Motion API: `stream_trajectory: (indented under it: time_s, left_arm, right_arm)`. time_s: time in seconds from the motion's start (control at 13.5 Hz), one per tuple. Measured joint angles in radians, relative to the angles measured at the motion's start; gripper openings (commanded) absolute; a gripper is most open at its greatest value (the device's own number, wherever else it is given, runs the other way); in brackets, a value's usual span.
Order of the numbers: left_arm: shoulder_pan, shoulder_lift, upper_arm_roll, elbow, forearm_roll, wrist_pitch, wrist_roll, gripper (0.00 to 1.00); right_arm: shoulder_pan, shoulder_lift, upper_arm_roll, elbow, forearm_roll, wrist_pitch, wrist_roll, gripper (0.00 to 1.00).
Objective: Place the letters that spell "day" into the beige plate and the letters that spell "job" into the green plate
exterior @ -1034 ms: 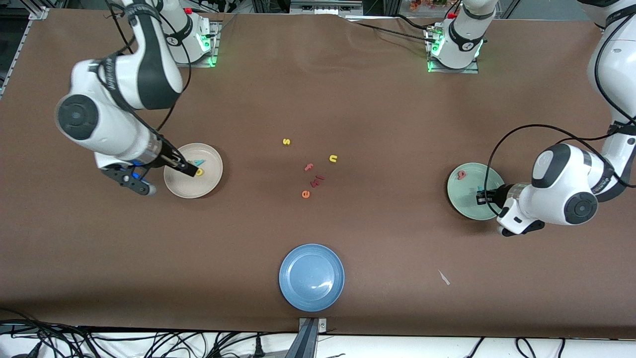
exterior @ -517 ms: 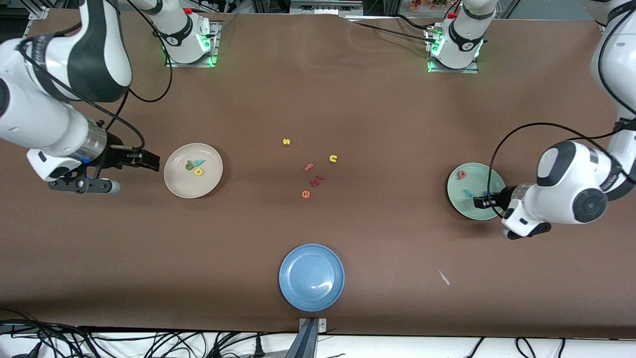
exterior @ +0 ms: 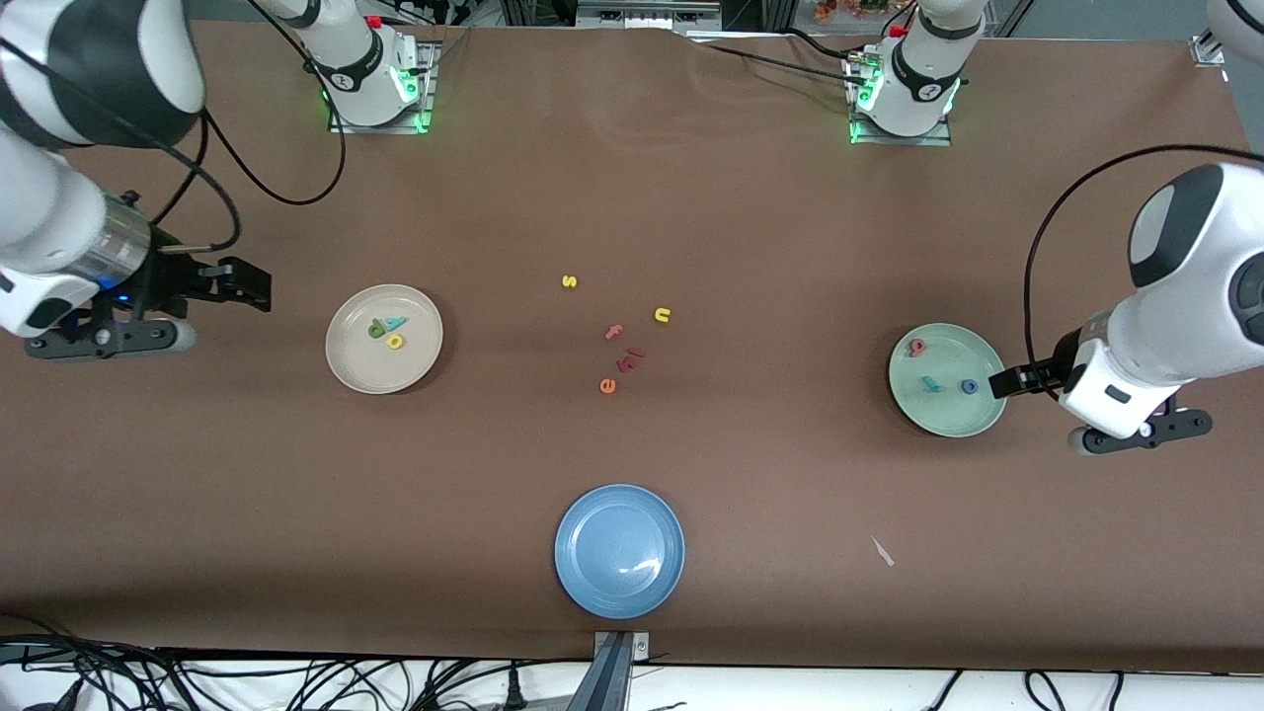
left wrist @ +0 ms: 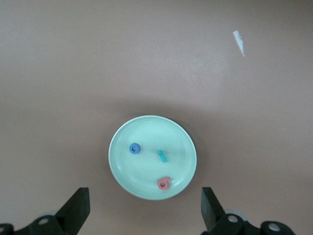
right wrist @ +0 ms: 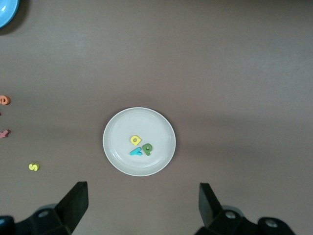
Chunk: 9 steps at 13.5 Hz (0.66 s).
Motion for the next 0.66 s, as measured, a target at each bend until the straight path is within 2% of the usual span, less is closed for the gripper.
stream_trajectory:
  time_s: [0.15, 0.37, 0.52, 0.66]
  left_arm:
    - [-0.036, 0.0, 0.001, 0.061, 0.0, -0.047, 0.001, 1.0]
    - [-0.038, 0.003, 0.008, 0.075, -0.01, -0.075, 0.074, 1.0]
    - [-0.036, 0.008, 0.013, 0.091, -0.013, -0.091, 0.123, 1.0]
    - [-0.038, 0.011, 0.014, 0.107, -0.014, -0.092, 0.137, 1.0]
  right_arm:
    - [-0.14, -0.038, 0.125, -0.056, -0.001, 0.047, 0.003, 1.0]
    - [-0.303, -0.142, 0.284, -0.216, -0.029, 0.157, 0.033, 1.0]
    - [-0.341, -0.217, 0.325, -0.276, -0.054, 0.16, 0.039, 1.0]
    - [-0.352, -0.269, 0.334, -0.282, -0.064, 0.143, 0.042, 1.0]
